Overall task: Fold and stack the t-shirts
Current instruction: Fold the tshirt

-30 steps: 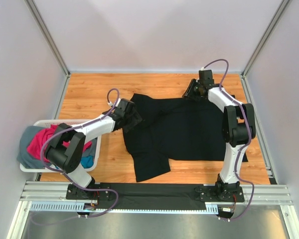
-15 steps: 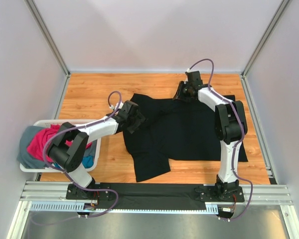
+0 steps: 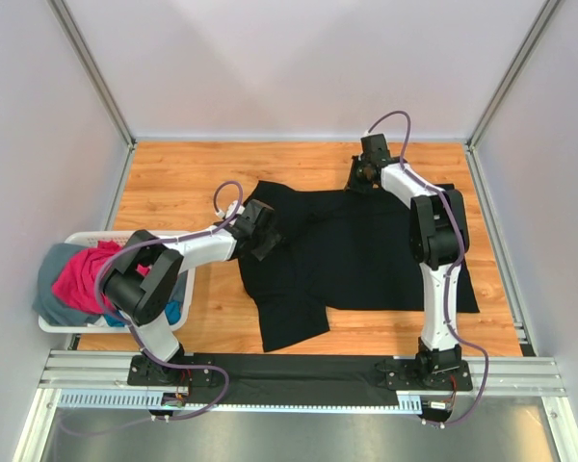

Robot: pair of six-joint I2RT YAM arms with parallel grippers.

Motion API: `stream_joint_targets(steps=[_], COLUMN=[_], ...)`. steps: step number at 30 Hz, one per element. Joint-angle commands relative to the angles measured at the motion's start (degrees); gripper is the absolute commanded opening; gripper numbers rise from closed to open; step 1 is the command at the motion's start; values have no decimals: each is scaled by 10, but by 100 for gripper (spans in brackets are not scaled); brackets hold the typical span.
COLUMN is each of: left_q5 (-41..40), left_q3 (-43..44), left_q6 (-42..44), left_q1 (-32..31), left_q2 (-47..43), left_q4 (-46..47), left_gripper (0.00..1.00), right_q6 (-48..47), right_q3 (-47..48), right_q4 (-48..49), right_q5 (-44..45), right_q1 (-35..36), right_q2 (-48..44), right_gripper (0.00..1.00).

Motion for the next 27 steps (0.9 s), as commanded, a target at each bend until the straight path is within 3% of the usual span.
stream_joint_targets(steps=[1,3,5,13,27], left_q5=[-13,-13,-14,-31,-81], left_q3=[17,17,20,22,69], left_q6=[-6,-2,-3,-5,-4], left_q1=[-2,-1,-2,-13,-64], left_q2=[2,4,6,-20,-35], left_q4=[27,30,28,31,-50], left_gripper=[49,34,0,0,0], right_q6=[-13,-13,-13,-2,5], right_q3=[29,35,41,41,34], right_q4=[-19,-28,-30,-39,-33], right_q5=[18,21,21,30,36], right_q1=[1,1,1,1,0], right_q2=[23,37,47,54,57], right_gripper=[13,12,11,10,9])
